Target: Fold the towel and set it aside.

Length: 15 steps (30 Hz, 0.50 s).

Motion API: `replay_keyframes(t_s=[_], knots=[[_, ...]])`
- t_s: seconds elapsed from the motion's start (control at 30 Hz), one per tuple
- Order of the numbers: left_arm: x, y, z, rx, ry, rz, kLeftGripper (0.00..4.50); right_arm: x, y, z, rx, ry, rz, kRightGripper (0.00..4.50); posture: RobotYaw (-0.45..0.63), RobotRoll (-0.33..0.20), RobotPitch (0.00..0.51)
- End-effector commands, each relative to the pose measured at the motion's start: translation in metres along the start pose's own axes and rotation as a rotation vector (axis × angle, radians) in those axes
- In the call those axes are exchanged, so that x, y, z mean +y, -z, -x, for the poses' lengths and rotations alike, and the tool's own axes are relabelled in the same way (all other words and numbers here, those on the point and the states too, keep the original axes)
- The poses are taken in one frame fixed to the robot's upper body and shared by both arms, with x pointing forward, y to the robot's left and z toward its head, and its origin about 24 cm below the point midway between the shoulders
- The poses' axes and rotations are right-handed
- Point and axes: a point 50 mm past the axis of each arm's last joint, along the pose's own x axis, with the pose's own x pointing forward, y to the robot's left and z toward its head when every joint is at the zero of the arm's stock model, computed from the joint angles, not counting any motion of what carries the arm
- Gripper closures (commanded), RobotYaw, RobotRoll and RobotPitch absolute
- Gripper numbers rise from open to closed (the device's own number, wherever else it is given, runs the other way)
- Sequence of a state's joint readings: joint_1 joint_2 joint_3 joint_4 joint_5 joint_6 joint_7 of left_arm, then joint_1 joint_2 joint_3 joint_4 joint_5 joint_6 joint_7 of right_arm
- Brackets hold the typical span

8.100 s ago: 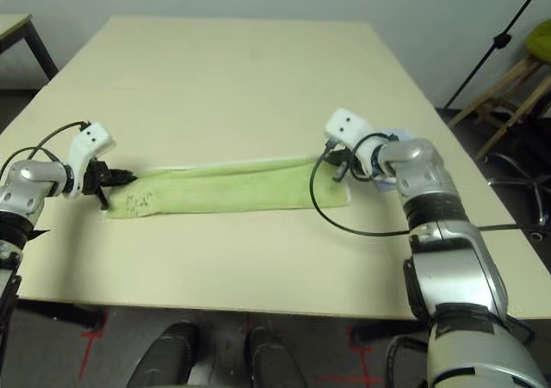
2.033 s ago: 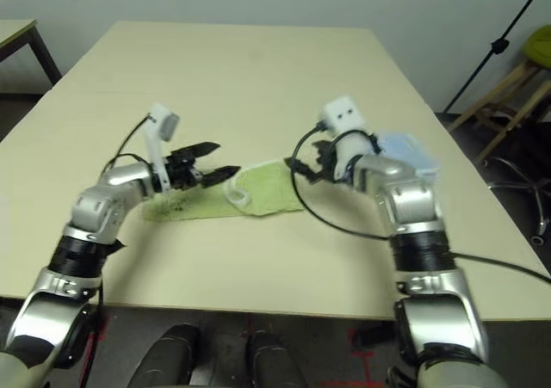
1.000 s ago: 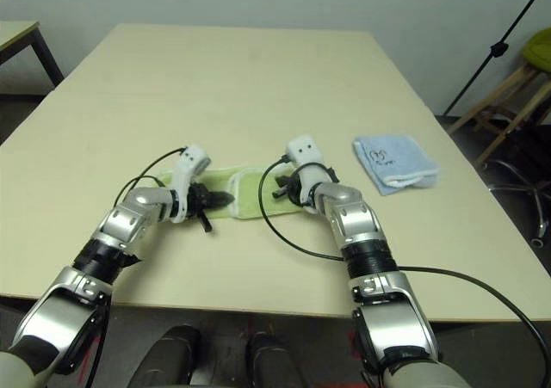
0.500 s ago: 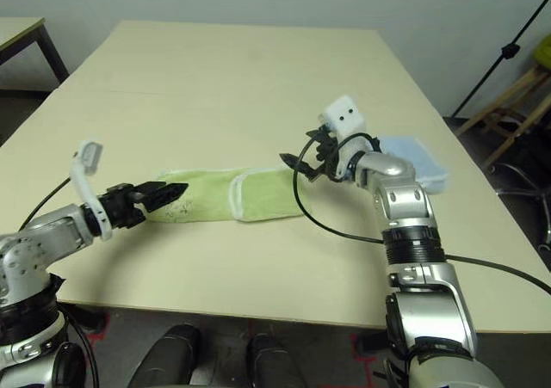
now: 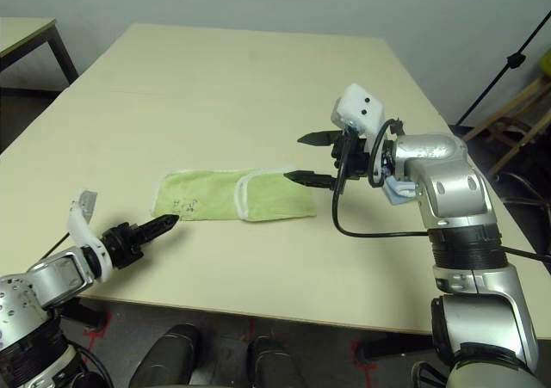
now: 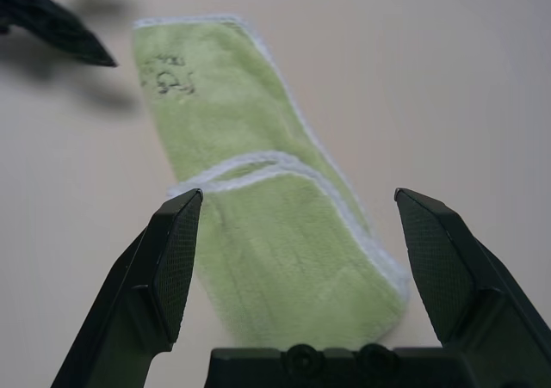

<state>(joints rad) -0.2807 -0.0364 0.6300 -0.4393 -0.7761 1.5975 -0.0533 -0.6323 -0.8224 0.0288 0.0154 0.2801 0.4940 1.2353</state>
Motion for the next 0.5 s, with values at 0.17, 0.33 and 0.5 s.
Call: replay_keyframes(t_s=[0.17,0.33,0.5], knots=[[0.005,-0.006,-0.034,0.009,-0.078,0.133,0.0,0.017,-0.005,0.003,0.022,-0.101,0.005,0.02,0.09,0.0,0.137],[0.005,-0.009,-0.043,-0.007,-0.064,0.149,0.19,0.018,-0.006,0.007,0.026,-0.096,0.008,0.0,0.08,0.0,0.134],[0.008,-0.011,-0.046,-0.034,-0.069,0.157,1.66,0.018,-0.005,0.009,0.033,-0.09,0.004,0.0,0.09,0.0,0.13]])
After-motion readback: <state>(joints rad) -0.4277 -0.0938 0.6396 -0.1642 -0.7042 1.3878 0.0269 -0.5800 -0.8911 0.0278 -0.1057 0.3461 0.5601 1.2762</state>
